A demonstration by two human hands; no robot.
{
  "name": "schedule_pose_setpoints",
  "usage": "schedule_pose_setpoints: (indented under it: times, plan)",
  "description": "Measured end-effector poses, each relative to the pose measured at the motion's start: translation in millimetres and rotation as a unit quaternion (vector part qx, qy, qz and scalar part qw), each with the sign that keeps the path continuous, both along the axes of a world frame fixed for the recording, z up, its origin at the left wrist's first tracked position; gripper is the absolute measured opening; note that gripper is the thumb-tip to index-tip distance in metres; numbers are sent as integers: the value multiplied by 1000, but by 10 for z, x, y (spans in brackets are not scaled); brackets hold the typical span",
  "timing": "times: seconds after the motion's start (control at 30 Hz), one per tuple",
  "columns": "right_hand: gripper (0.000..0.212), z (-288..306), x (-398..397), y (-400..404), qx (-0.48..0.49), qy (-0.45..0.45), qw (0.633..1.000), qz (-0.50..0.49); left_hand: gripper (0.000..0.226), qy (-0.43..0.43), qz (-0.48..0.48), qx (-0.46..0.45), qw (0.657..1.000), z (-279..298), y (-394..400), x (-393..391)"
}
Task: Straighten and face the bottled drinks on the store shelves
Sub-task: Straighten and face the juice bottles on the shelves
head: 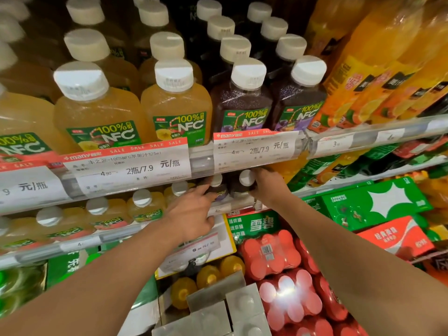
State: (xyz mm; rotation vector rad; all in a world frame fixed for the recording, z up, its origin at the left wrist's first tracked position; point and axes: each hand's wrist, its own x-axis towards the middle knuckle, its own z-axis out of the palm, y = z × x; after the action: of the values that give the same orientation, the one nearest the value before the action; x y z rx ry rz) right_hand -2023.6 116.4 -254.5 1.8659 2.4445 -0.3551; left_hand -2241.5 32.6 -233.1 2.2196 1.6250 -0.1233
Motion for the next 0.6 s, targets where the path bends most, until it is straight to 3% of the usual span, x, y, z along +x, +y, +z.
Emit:
schedule_pose_setpoints:
  times: [0.3,0.43,0.6]
  plan:
    - [59,-10,-23,21,-12,-55,998,26,62,3,1,-6,1000,-30,-9,24]
    - [63,5,-14,-40,37,-68,996,48,57,23,2,1,1000,-11,-19,42]
    - [45,4,16,-30,73,-47,996,30,49,-16,30,32,999,90,103,98]
